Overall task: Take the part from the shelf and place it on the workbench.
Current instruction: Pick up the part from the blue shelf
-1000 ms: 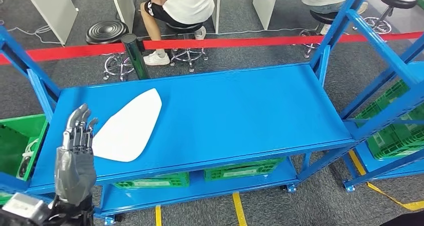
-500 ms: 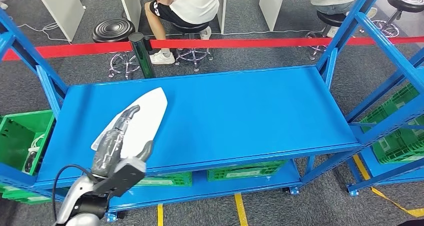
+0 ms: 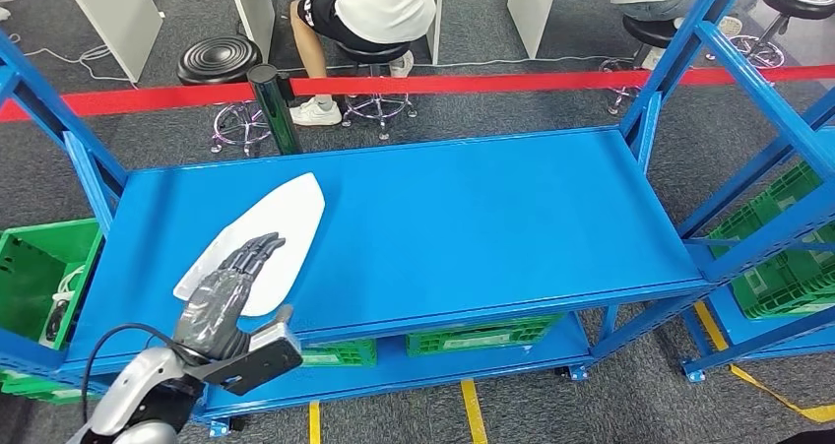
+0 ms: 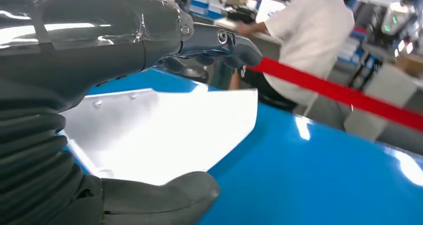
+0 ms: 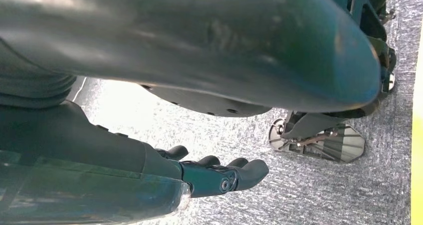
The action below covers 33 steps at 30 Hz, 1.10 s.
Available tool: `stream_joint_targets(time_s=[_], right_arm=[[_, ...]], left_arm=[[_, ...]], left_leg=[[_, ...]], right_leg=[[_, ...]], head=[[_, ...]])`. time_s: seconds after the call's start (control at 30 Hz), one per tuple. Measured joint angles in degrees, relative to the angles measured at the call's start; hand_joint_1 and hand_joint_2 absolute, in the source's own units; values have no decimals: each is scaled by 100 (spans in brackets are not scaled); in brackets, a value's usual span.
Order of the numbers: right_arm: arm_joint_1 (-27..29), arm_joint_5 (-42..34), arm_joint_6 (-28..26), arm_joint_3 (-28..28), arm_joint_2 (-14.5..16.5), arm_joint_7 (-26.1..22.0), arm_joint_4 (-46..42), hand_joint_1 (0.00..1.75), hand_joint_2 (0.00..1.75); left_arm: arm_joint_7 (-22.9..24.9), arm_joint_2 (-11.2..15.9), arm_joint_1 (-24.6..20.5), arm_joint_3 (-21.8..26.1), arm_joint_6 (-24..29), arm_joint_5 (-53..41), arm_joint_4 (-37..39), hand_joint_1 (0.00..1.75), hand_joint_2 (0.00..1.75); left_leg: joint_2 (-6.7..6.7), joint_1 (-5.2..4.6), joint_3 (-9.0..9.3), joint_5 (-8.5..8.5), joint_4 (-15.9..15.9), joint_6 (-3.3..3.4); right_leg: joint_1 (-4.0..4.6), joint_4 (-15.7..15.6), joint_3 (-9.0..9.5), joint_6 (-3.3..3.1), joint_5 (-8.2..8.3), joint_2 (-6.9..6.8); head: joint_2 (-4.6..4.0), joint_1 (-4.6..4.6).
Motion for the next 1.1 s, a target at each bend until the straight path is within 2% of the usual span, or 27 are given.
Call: stream_joint_targets(time_s=[0.13,0.3,0.5,0.7,0.97,1.03,1.1], right_arm=[[0,-11,12,24,-2,0,0,0,0],[-2,-23,43,49,-5,0,0,0,0],[-2,-60,53,60,-8,5,0,0,0],[-4,-160,33,58,-13,13,0,0,0],[-4,-199,13,56,-22,31,0,0,0],[-3,-239,-14,55,-22,47,0,0,0],[-4,-269,-46,54,-22,50,0,0,0]], left_arm=[[155,163,-26,-43,-471,115,-93,0,175],[452,217,-121,-196,-1558,827,-95,0,175],[881,212,-228,-415,-1924,1012,-15,0,175],[1218,152,-319,-536,-1509,790,135,0,175],[1397,89,-371,-614,-1331,475,272,0,175],[1475,60,-375,-612,-1104,214,308,0,175],[1381,0,-361,-584,-564,-49,344,0,175]], left_leg=[[5,-1,3,0,-1,0],[2,-5,6,0,0,0],[-17,-6,7,0,0,0],[-43,-3,7,0,0,0],[-51,-3,7,0,0,0],[-52,-3,7,1,0,0],[-52,-3,7,1,0,0]], right_leg=[[0,0,-7,0,0,0],[-1,0,-10,0,1,0],[-2,-1,-10,-1,2,0],[-3,-1,-8,-1,1,-2],[-3,-1,-6,-1,1,-3],[-3,-1,-6,-1,1,-3],[-3,-1,-4,-1,1,-3]], head=[[1,1],[1,1],[0,1],[2,-4],[1,-5],[2,-6],[2,-6]])
